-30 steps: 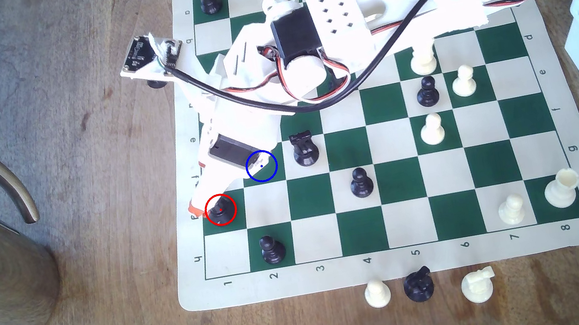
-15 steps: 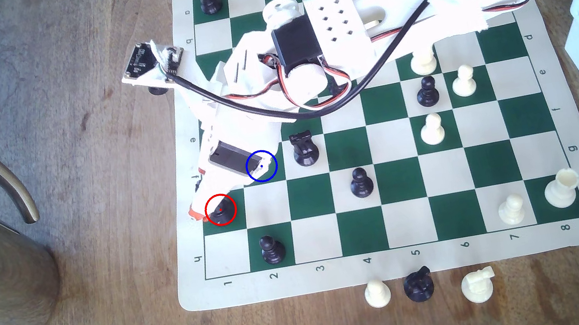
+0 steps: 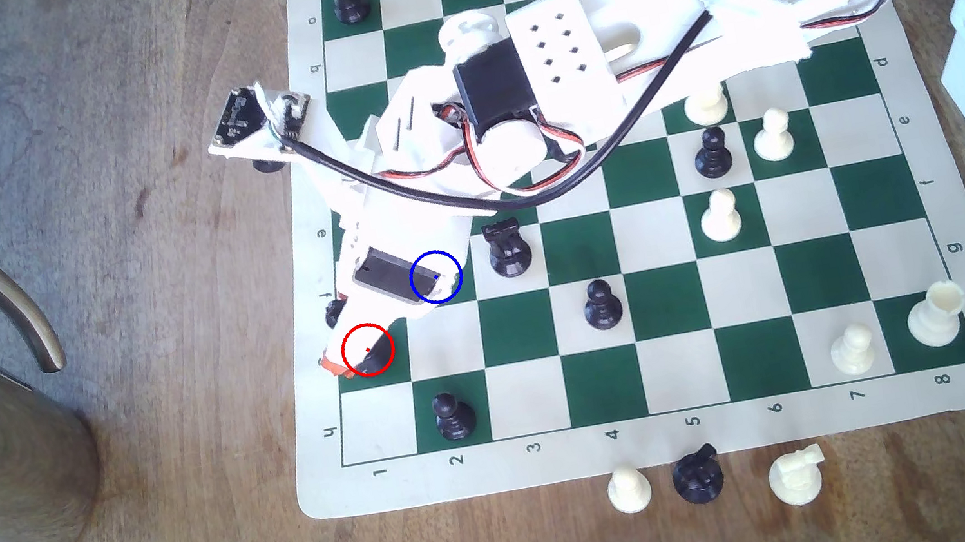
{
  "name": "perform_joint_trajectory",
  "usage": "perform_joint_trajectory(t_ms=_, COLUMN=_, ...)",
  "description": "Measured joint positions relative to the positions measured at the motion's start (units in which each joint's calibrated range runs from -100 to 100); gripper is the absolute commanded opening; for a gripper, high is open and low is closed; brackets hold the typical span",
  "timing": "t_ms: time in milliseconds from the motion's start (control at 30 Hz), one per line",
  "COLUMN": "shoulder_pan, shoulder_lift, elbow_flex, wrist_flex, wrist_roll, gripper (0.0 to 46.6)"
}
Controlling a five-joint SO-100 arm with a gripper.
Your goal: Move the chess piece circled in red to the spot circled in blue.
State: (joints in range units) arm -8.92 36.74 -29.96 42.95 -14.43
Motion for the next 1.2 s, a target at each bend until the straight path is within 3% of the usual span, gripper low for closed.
perform_joint_trajectory(t_ms=133, shoulder_pan=0.0, shoulder_lift=0.0, elbow_flex=0.0, wrist_flex=-0.2, wrist_roll=-0.2, gripper=14.5)
perform_joint_trajectory(t_ms=167, shoulder_pan=0.0, shoulder_lift=0.0, elbow_flex=0.0, wrist_flex=-0.2, wrist_roll=-0.2, gripper=7.6)
perform_joint_trajectory(t_ms=333, shoulder_pan=0.0, shoulder_lift=0.0, elbow_flex=0.0, wrist_flex=-0.2, wrist_roll=-0.2, gripper=0.3)
perform_joint_trajectory(t_ms=1200, shoulder_pan=0.0, shoulder_lift=-3.5, elbow_flex=0.0, wrist_flex=-0.9, wrist_roll=-0.7, gripper=0.3)
